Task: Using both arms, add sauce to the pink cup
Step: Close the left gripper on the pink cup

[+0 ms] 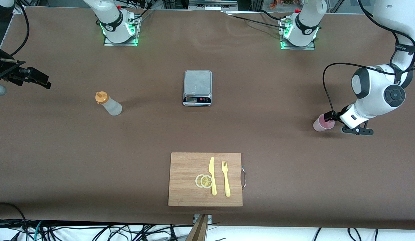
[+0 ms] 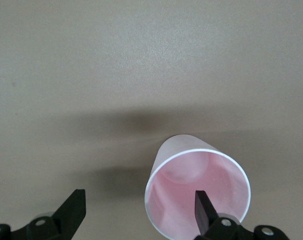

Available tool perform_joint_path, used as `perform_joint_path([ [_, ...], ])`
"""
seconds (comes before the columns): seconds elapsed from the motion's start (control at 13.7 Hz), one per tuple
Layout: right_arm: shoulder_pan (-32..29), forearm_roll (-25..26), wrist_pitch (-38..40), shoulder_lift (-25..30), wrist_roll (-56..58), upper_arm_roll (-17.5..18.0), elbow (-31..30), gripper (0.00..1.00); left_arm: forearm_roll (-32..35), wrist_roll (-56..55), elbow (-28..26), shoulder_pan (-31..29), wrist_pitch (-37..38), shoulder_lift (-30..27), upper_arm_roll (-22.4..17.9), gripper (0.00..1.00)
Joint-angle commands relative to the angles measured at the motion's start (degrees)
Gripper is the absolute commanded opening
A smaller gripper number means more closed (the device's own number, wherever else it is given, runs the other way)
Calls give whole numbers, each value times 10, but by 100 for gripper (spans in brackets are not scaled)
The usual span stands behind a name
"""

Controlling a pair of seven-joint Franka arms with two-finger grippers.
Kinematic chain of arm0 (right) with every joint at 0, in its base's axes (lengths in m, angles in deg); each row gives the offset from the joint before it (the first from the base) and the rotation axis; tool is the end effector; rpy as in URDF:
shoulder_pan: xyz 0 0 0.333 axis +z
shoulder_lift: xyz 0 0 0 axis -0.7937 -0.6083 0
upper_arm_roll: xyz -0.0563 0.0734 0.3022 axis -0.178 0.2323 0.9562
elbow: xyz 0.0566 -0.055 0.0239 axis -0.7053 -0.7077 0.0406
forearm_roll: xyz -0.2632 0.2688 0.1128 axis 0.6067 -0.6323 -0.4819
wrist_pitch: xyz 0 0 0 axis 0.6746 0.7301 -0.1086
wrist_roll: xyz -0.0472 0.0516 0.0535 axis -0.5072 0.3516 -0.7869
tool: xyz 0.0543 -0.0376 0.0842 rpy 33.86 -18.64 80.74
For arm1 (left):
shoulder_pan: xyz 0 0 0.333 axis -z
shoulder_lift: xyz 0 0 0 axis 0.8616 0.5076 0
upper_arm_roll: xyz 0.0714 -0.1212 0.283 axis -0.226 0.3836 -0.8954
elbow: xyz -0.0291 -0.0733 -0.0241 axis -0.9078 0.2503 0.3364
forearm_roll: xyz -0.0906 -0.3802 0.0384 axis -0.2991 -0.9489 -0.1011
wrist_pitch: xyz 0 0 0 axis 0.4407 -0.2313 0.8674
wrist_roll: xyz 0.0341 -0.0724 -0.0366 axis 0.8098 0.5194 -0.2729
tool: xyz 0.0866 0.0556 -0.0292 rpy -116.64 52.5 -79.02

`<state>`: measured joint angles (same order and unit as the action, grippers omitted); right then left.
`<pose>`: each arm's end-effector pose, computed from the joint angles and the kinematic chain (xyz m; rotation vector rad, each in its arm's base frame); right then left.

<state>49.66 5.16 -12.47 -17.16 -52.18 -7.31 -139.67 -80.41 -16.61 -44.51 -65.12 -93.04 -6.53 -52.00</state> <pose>0.5577 -0.0227 0.5845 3.1251 -0.1544 -0.0466 0.5571 0.0838 0.2341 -3.1337 0.1344 0.1263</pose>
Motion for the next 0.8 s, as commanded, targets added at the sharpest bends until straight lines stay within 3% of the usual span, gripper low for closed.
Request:
perform_joint_path([
  [0.0,0,-4,8,2,0,1,6,100,1,9,-3,1,-17,8,-2,93],
  [0.15,0,-4,8,2,1,1,6,100,1,7,-3,1,-17,9,-2,83],
  [0.22,0,-4,8,2,0,1,6,100,1,3,-2,1,-17,9,-2,73],
  [0.36,-1,-4,9,2,0,1,5,100,1,-4,-1,3,-16,9,-2,33],
  [0.66,0,-4,9,2,-3,2,6,100,1,-23,2,8,-12,8,-2,3],
  [0.73,0,-4,9,2,-4,2,6,100,1,-23,3,8,-12,9,-2,0],
])
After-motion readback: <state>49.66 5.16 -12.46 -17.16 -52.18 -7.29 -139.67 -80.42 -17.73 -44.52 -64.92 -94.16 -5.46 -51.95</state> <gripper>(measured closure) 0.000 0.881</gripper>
